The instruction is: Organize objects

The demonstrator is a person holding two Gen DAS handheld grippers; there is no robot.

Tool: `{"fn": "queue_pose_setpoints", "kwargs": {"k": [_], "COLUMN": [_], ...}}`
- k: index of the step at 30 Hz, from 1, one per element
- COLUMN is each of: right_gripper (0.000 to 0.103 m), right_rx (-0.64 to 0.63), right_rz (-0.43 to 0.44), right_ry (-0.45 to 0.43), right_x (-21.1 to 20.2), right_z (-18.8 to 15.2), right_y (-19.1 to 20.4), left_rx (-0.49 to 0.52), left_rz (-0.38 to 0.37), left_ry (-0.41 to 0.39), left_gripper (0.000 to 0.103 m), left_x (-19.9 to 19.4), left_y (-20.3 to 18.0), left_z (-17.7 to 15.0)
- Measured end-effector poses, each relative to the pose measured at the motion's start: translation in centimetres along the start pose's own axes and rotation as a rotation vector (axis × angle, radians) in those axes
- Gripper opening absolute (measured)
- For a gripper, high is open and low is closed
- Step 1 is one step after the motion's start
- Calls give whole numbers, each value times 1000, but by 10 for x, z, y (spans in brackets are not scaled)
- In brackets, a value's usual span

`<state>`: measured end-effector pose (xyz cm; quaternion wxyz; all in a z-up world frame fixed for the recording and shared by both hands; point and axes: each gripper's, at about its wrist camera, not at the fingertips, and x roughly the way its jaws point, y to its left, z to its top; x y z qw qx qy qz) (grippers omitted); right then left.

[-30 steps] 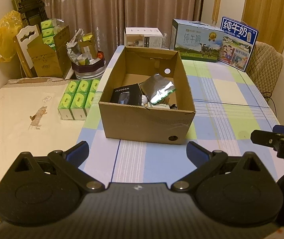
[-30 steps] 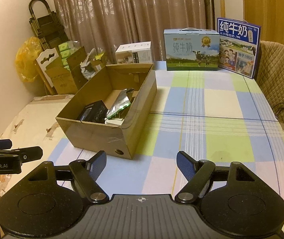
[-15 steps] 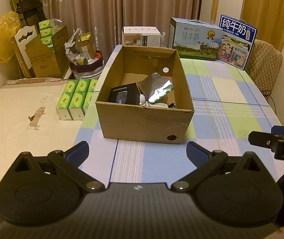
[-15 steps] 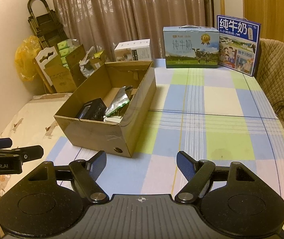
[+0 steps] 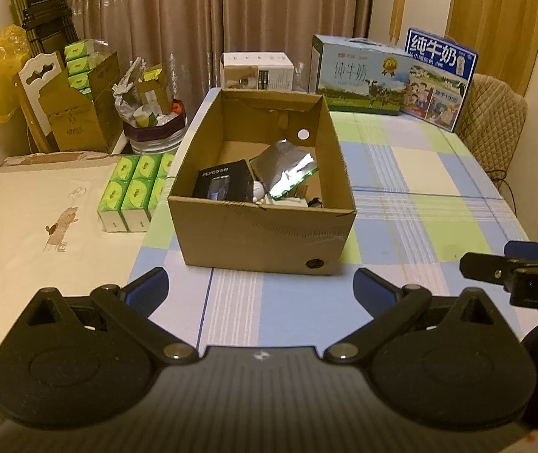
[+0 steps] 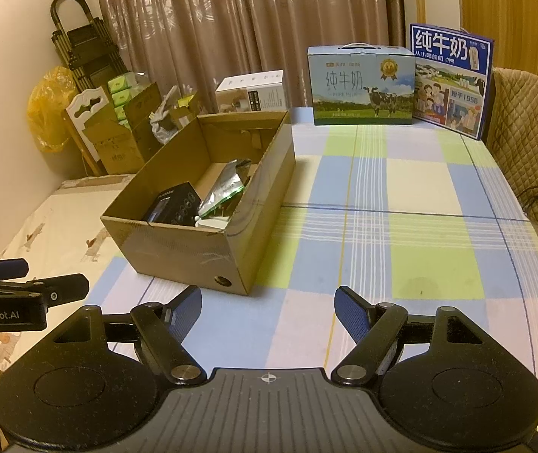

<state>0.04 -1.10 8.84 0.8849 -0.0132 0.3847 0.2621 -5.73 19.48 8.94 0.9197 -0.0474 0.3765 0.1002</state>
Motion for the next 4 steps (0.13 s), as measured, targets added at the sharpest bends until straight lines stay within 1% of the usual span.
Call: {"fn": "queue_pose_setpoints", "kwargs": {"k": [4], "right_gripper": [75], "right_rx": [4], "right_rz": [0], "right_ry": [-3], "right_x": [0], "right_z": [-1], "right_y": [0], "left_rx": [-4], "left_rz": [-6], "left_ry": [2], "left_gripper": [102], "left_x": [0], "left_y": [1], "left_z": [0]}}
